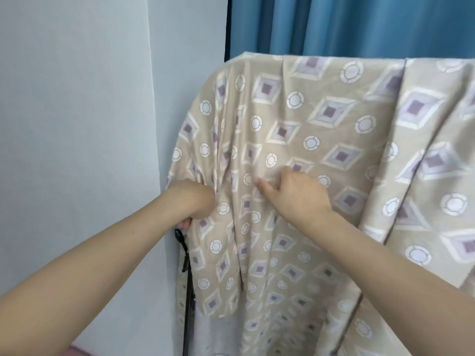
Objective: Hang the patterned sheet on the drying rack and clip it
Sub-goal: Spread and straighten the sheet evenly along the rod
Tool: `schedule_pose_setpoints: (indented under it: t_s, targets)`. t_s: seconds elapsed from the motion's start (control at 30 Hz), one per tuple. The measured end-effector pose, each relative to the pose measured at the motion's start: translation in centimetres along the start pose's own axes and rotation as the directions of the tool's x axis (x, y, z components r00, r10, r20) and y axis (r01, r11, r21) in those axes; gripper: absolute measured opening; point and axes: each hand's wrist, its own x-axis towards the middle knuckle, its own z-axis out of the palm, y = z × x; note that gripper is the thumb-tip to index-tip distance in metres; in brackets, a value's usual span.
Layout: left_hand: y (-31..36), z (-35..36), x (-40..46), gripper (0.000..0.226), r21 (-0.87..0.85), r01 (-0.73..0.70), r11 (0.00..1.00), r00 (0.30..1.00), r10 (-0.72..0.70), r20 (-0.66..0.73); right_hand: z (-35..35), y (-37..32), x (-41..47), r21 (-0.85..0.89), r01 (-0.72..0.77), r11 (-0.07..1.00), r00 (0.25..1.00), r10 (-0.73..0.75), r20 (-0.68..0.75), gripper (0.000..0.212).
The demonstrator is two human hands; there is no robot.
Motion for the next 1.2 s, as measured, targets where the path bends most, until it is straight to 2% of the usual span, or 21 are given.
schedule_pose_setpoints:
  t_s: [0.07,0.13,0.2,0.23,0.33,0.4,0.43,0.47,0.5,0.53,0.57,0.67,0.73,0.77,0.83,0.87,0.9,0.97,1.0,1.1,1.2]
  targets:
    - [-0.4,-0.1,-0.3,0.03,-0.033,0.046,0.998,0.997,-0.044,0.069,0.3,-0.1,0.0,0.07,-0.065,0.995,0.984,0.052,0.171,0.066]
    - [-0.8,-1.2,-0.9,0.035,-0.041,0.036,0.999,0.997,-0.033,0.065,0.0,0.1,0.5,0.103,-0.086,0.991,0.98,0.066,0.19,0.066]
    - [-1.8,-2.7,-1.7,0.036,-0.129,-0.013,0.992,1.0,0.013,0.001,-0.7,0.4,1.0,0.182,-0.093,0.979,0.985,0.064,0.159,0.06]
    - [-2.3,-3.5,-2.3,0.034,-0.245,-0.052,0.968,0.998,0.042,-0.046,-1.3,0.5,1.3,0.237,-0.104,0.966,0.987,0.071,0.143,0.057]
    - [-4.3,-6.5,-3.5,0.031,-0.531,-0.161,0.832,0.953,-0.008,-0.302,-2.9,0.2,2.1,0.429,-0.159,0.889,0.983,0.1,0.157,0.053]
    - [-5.9,-8.8,-3.5,0.042,-0.643,-0.268,0.717,0.832,-0.163,-0.53,-3.6,-0.4,2.5,0.479,-0.164,0.863,0.983,0.105,0.148,0.057]
    - [-6.6,-9.7,-3.5,0.044,-0.667,-0.348,0.659,0.739,-0.246,-0.628,-3.7,-0.6,2.6,0.475,-0.153,0.866,0.986,0.099,0.138,0.057]
    - [-7.2,-10.6,-3.4,0.044,-0.644,-0.408,0.647,0.615,-0.327,-0.718,-3.8,-0.8,2.7,0.457,-0.131,0.88,0.989,0.087,0.116,0.053]
    - [-7.3,-11.1,-3.2,0.041,-0.593,-0.43,0.681,0.484,-0.38,-0.788,-3.9,-0.9,2.7,0.426,-0.108,0.898,0.993,0.077,0.09,0.047]
    - [-7.1,-11.5,-3.0,0.038,-0.536,-0.433,0.724,0.395,-0.382,-0.835,-4.0,-1.0,2.8,0.392,-0.081,0.916,0.996,0.065,0.054,0.042]
    - [-6.4,-11.7,-3.0,0.036,-0.475,-0.455,0.753,0.352,-0.338,-0.873,-4.3,-1.2,2.8,0.365,-0.048,0.93,0.999,0.047,0.011,0.037]
    - [-3.9,-11.1,-2.3,0.037,-0.343,-0.526,0.778,0.355,-0.165,-0.92,-4.7,-1.5,3.2,0.247,0.128,0.961,0.983,-0.091,-0.159,0.028]
    - [-3.2,-10.7,-2.0,0.037,-0.305,-0.498,0.812,0.329,-0.149,-0.932,-4.9,-1.6,3.6,0.034,0.271,0.962,0.914,-0.245,-0.324,0.032]
    - [-3.2,-10.8,-1.9,0.038,-0.299,-0.462,0.835,0.337,-0.146,-0.93,-5.2,-1.6,4.1,-0.1,0.285,0.953,0.865,-0.301,-0.403,0.036]
    - [-3.4,-11.8,-2.3,0.038,-0.315,-0.363,0.877,0.439,-0.137,-0.888,-6.5,-1.9,5.2,-0.3,0.209,0.931,0.777,-0.344,-0.528,0.046]
    - [-3.5,-12.6,-2.5,0.037,-0.343,-0.352,0.871,0.513,-0.127,-0.849,-7.4,-2.3,5.9,-0.35,0.177,0.92,0.766,-0.352,-0.537,0.05]
    - [-3.4,-13.4,-2.9,0.034,-0.417,-0.394,0.819,0.59,-0.123,-0.798,-8.4,-2.8,6.6,-0.378,0.159,0.912,0.786,-0.348,-0.51,0.052]
    - [-2.8,-15.0,-3.7,0.027,-0.638,-0.477,0.604,0.737,-0.121,-0.665,-10.3,-4.2,7.9,-0.391,0.115,0.913,0.872,-0.281,-0.401,0.058]
    - [-2.6,-15.7,-4.3,0.028,-0.72,-0.475,0.505,0.78,-0.137,-0.611,-11.0,-4.9,8.6,-0.389,0.085,0.917,0.899,-0.239,-0.366,0.06]
    - [-2.6,-17.4,-5.0,0.034,-0.806,-0.455,0.38,0.816,-0.185,-0.548,-12.9,-6.0,10.4,-0.436,0.025,0.9,0.933,-0.178,-0.314,0.037]
    - [-3.3,-18.8,-5.1,0.028,-0.769,-0.525,0.365,0.756,-0.215,-0.618,-14.8,-6.4,11.0,-0.525,0.049,0.85,0.974,-0.157,-0.164,0.016]
